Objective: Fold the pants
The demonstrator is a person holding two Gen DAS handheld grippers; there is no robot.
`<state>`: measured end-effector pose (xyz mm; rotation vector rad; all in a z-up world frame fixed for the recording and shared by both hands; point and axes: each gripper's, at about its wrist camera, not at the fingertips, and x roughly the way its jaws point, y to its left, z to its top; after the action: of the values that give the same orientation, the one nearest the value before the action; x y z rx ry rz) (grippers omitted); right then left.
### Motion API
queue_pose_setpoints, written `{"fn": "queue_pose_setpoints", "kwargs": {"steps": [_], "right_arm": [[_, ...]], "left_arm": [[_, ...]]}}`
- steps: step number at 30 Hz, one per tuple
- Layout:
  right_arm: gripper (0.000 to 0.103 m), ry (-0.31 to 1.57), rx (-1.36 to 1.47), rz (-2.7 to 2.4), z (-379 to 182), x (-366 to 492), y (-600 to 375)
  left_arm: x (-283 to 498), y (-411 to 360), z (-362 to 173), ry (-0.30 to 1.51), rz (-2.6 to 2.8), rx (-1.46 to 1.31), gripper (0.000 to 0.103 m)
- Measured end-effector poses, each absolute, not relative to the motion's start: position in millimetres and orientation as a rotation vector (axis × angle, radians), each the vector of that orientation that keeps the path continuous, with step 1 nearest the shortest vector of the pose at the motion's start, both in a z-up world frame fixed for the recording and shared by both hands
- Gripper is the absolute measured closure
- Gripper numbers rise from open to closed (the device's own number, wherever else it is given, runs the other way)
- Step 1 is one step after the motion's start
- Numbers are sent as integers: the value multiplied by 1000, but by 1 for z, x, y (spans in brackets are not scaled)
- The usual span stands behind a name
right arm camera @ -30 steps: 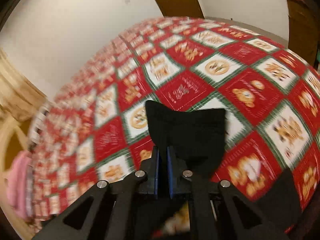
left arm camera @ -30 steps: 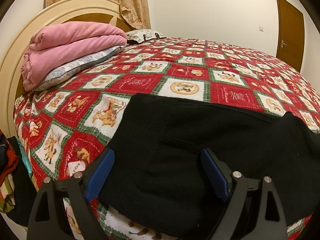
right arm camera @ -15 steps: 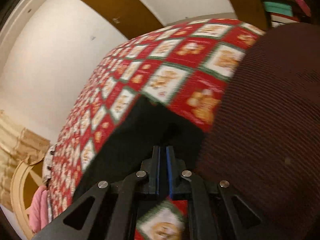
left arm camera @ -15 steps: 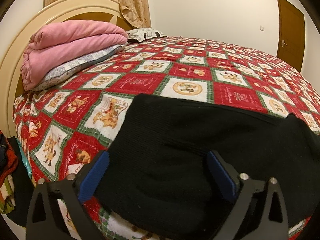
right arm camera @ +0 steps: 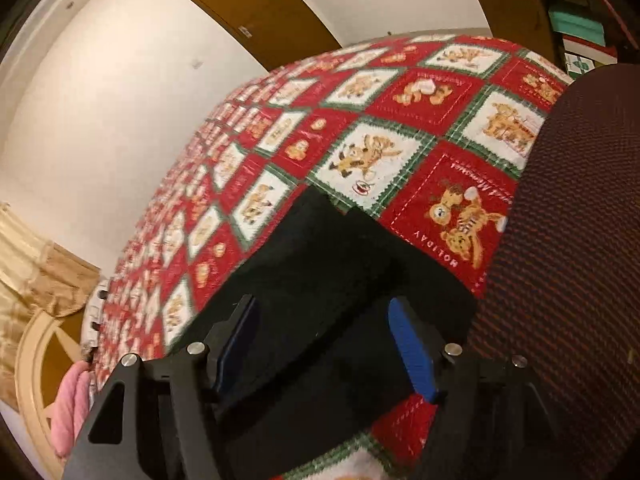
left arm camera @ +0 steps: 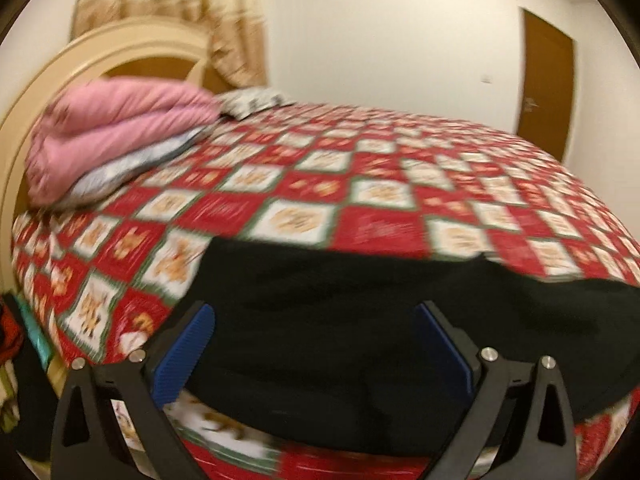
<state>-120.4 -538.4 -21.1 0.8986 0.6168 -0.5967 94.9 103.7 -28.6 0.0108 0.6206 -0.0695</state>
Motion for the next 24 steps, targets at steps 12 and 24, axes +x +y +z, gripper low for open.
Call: {"fn": "queue_pose_setpoints", "kwargs": {"steps": [12, 24], "right_arm": [[93, 691, 748, -687, -24, -89, -541], [94, 702, 630, -589, 13, -141, -519]], "left_arm": [[82, 47, -36, 705, -210, 40, 1], [80, 46, -35, 730, -205, -6, 1]]}}
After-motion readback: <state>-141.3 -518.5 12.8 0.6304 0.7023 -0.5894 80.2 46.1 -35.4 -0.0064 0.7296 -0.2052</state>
